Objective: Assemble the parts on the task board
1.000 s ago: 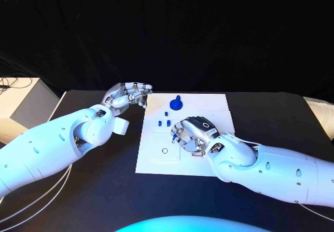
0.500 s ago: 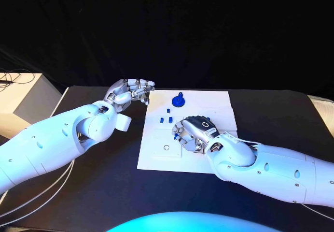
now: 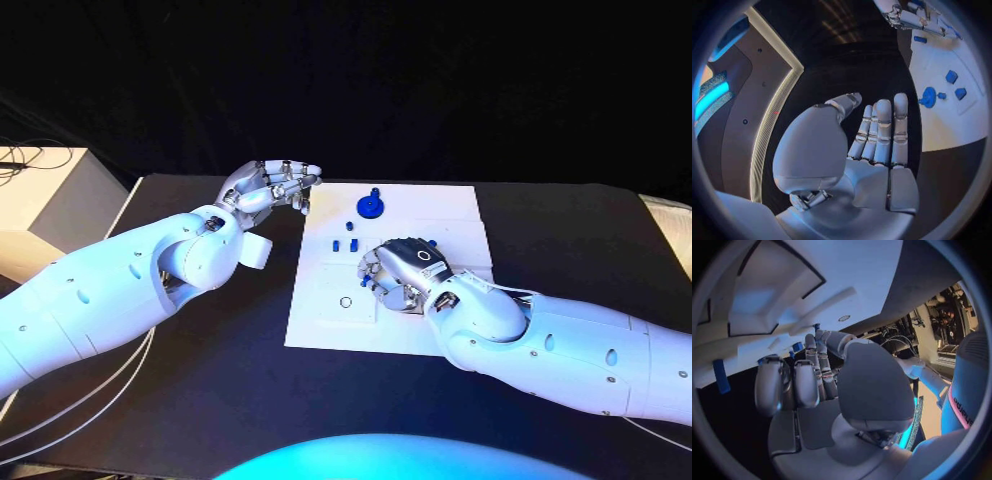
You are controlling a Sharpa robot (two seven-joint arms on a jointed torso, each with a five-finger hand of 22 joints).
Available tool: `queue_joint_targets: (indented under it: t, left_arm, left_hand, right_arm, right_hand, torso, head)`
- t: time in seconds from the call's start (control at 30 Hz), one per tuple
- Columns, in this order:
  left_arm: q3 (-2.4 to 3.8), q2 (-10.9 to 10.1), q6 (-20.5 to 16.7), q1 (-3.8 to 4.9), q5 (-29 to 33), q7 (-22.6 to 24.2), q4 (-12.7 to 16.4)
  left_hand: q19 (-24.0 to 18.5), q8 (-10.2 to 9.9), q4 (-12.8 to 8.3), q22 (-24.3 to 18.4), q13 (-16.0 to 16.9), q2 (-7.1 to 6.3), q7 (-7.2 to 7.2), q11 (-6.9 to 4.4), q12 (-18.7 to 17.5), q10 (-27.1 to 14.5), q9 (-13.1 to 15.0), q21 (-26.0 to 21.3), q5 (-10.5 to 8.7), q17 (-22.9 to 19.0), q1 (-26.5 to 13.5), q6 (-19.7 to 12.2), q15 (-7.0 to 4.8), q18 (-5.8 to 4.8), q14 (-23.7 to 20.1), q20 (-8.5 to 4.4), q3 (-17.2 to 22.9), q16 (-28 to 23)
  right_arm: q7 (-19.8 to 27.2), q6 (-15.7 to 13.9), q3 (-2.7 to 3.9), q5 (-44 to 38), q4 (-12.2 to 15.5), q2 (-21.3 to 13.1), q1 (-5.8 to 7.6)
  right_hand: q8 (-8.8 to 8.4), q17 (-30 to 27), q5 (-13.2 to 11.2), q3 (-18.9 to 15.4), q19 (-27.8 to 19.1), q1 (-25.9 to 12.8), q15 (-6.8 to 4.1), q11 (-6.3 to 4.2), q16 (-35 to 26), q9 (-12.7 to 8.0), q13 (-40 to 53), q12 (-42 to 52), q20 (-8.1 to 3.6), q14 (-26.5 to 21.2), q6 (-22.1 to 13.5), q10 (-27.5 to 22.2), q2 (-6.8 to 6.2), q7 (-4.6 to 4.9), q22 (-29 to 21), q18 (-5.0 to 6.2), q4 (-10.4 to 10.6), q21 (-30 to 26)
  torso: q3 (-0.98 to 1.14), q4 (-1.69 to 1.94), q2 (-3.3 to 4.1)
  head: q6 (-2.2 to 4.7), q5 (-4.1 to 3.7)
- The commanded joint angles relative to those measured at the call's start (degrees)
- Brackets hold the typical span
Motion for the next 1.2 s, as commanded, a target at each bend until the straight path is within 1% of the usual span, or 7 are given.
queue_joint_targets:
  t: [0.03, 0.43, 0.57, 0.9, 1.03, 1.1, 1.2]
  left_arm:
    - [0.06, 0.08, 0.19, -0.04, -0.16, 0.37, 0.15]
    - [0.06, 0.0, 0.18, -0.05, -0.16, 0.34, 0.23]
    - [0.06, 0.01, 0.21, -0.05, -0.16, 0.32, 0.25]
    - [0.06, -0.1, 0.23, -0.05, -0.16, 0.27, 0.29]
    - [0.06, -0.1, 0.24, -0.05, -0.16, 0.23, 0.3]
    - [0.06, -0.1, 0.2, -0.05, -0.18, 0.18, 0.3]
    - [0.06, -0.1, 0.16, -0.05, -0.22, 0.1, 0.24]
  left_hand:
    - [0.34, -0.24, -0.23, -0.06, -0.07, -0.22, 0.07, 0.45, -0.38, -0.08, -0.07, -0.18, 0.38, 0.0, 0.42, -0.48, 0.18, 0.82, 0.06, 0.12, -0.18, 0.3]
    - [0.34, -0.24, -0.23, -0.06, -0.07, -0.22, 0.07, 0.45, -0.38, -0.08, -0.07, -0.18, 0.38, 0.0, 0.42, -0.48, 0.18, 0.82, 0.06, 0.12, -0.18, 0.3]
    - [0.34, -0.24, -0.23, -0.06, -0.07, -0.22, 0.07, 0.45, -0.38, -0.08, -0.07, -0.18, 0.38, 0.0, 0.42, -0.48, 0.18, 0.82, 0.06, 0.12, -0.18, 0.3]
    - [0.34, -0.24, -0.23, -0.06, -0.07, -0.22, 0.07, 0.45, -0.38, -0.08, -0.07, -0.18, 0.38, 0.0, 0.42, -0.48, 0.18, 0.82, 0.06, 0.12, -0.18, 0.3]
    - [0.4, -0.26, -0.21, -0.09, -0.11, -0.16, 0.08, 0.46, -0.42, -0.07, -0.13, -0.21, 0.4, -0.02, 0.46, -0.55, 0.2, 0.82, 0.06, 0.14, -0.22, 0.32]
    - [0.4, -0.26, -0.21, -0.09, -0.11, -0.16, 0.08, 0.46, -0.42, -0.07, -0.13, -0.21, 0.4, -0.02, 0.46, -0.55, 0.2, 0.82, 0.06, 0.14, -0.22, 0.32]
    - [0.4, -0.26, -0.21, -0.09, -0.12, -0.15, 0.08, 0.46, -0.43, -0.07, -0.14, -0.22, 0.4, -0.02, 0.48, -0.56, 0.2, 0.82, 0.07, 0.14, -0.22, 0.32]
  right_arm:
    - [-0.46, 1.81, -0.01, -1.29, -0.01, 0.17, -0.05]
    - [-0.69, 2.72, -0.09, -1.48, -0.63, 0.62, -0.06]
    - [-0.58, 3.17, -0.23, -1.54, -1.16, 1.06, -0.13]
    - [0.41, 4.68, -0.43, -1.43, -1.54, 1.43, -0.31]
    - [1.15, 4.81, -0.47, -1.14, -1.49, 1.4, -0.32]
    - [1.42, 4.47, -0.49, -0.95, -1.46, 1.36, -0.33]
    - [1.75, 3.45, -0.5, -0.51, -1.39, 1.28, -0.38]
  right_hand:
    - [0.31, -0.04, 0.33, 0.45, 0.84, -0.11, -0.41, -0.13, 0.06, 0.1, 0.1, 0.29, -0.1, 2.34, 0.08, 0.46, 0.72, 0.26, 0.09, -0.66, -0.02, -0.15]
    - [0.35, -0.04, 0.22, 0.47, 0.84, -0.18, -0.39, -0.13, 0.08, 0.15, 0.09, 0.29, -0.09, 2.33, 0.07, 0.46, 0.72, 0.27, 0.15, -0.67, -0.05, -0.11]
    - [0.35, -0.04, 0.22, 0.47, 0.84, -0.18, -0.39, -0.13, 0.08, 0.15, 0.09, 0.29, -0.09, 2.33, 0.07, 0.46, 0.72, 0.27, 0.15, -0.67, -0.05, -0.11]
    - [0.47, -0.79, -0.3, 0.23, 0.44, -0.9, -0.25, 0.05, -0.22, 0.47, -0.04, 0.19, 0.03, 2.08, -0.33, 0.04, 0.36, 0.42, -0.53, -0.49, -0.16, -0.82]
    - [0.14, -2.12, 0.15, -0.91, -0.17, -2.5, 0.16, 0.48, -0.88, 0.62, -0.3, 0.1, 0.36, 1.65, -1.4, -1.38, -0.85, 0.75, -1.51, -0.26, 0.23, -1.91]
    - [-0.5, -2.63, 0.78, -1.92, -0.48, -3.76, 0.44, 0.84, -1.06, 0.44, -0.41, 0.12, 0.63, 1.48, -2.45, -2.39, -2.24, 1.07, -2.02, -0.14, 0.68, -2.5]
    - [-1.22, -2.84, 0.94, -2.78, -0.64, -4.8, 0.7, 1.16, -1.01, 0.16, -0.44, 0.14, 0.89, 1.43, -3.43, -3.33, -3.35, 1.42, -2.28, -0.06, 1.26, -2.85]
  torso:
    - [-0.02, 0.01, 0.04]
    - [0.08, -0.05, 0.07]
    - [0.05, 0.09, 0.05]
    - [0.02, -0.07, 0.03]
    - [0.01, -0.08, -0.01]
    - [0.02, -0.11, -0.04]
    - [0.06, -0.1, -0.07]
  head:
    - [-0.15, 0.16]
    - [-0.33, 0.31]
    - [-0.38, 0.33]
    - [-0.61, 0.5]
    - [-0.62, 0.53]
    - [-0.64, 0.55]
    - [-0.58, 0.57]
